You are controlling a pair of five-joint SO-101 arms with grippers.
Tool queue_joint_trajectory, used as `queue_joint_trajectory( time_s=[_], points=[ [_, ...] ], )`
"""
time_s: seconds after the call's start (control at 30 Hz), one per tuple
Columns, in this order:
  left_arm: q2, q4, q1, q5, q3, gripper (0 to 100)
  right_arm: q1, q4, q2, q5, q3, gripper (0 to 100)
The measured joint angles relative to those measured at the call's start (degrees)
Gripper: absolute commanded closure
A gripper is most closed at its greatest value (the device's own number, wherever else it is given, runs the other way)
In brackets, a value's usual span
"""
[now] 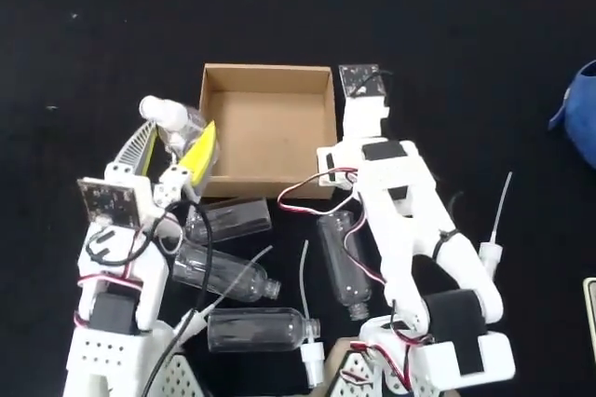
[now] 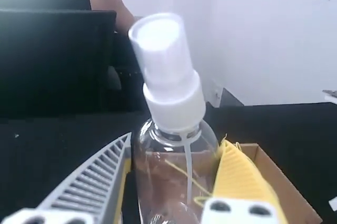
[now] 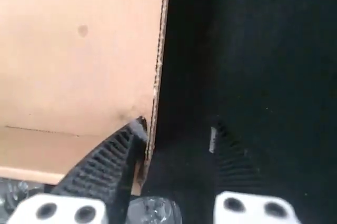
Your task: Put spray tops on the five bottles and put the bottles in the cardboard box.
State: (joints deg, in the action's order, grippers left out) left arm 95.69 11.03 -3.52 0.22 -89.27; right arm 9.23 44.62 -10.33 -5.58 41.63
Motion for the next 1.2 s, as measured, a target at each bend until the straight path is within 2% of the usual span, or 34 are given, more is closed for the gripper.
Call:
queue_joint_trajectory(
  time_s=[0.1, 0.3, 0.47, 0.57, 0.7, 0.97, 1.2],
  points=[
    [-8.88, -3.08, 0.0, -0.26, 5.45, 97, 0.09, 0.18, -4.22, 0.0, 0.0, 80.9],
    [-34.73, -4.66, 0.0, -0.35, 21.54, 97, 0.18, 0.18, -14.51, 0.0, 1.93, 81.1],
    [-54.24, -4.66, 0.0, -0.35, 31.65, 97, -5.45, -0.88, -20.66, 0.0, 5.27, 81.1],
    [-60.75, -4.66, -0.18, -0.35, 34.81, 97, -9.49, -4.4, -20.92, 0.0, 7.12, 81.1],
    [-65.05, -5.19, -1.14, -0.35, 37.01, 97, -11.25, -8.18, -19.78, 0.0, 7.38, 81.1],
    [-73.14, -22.15, -3.6, -0.35, 37.19, 97, -11.6, -9.58, -12.04, 0.0, 7.03, 81.1],
    [-83.69, -34.64, -3.6, -0.35, 37.19, 97, -11.6, -9.58, -11.25, 0.0, 6.42, 81.1]
  ],
)
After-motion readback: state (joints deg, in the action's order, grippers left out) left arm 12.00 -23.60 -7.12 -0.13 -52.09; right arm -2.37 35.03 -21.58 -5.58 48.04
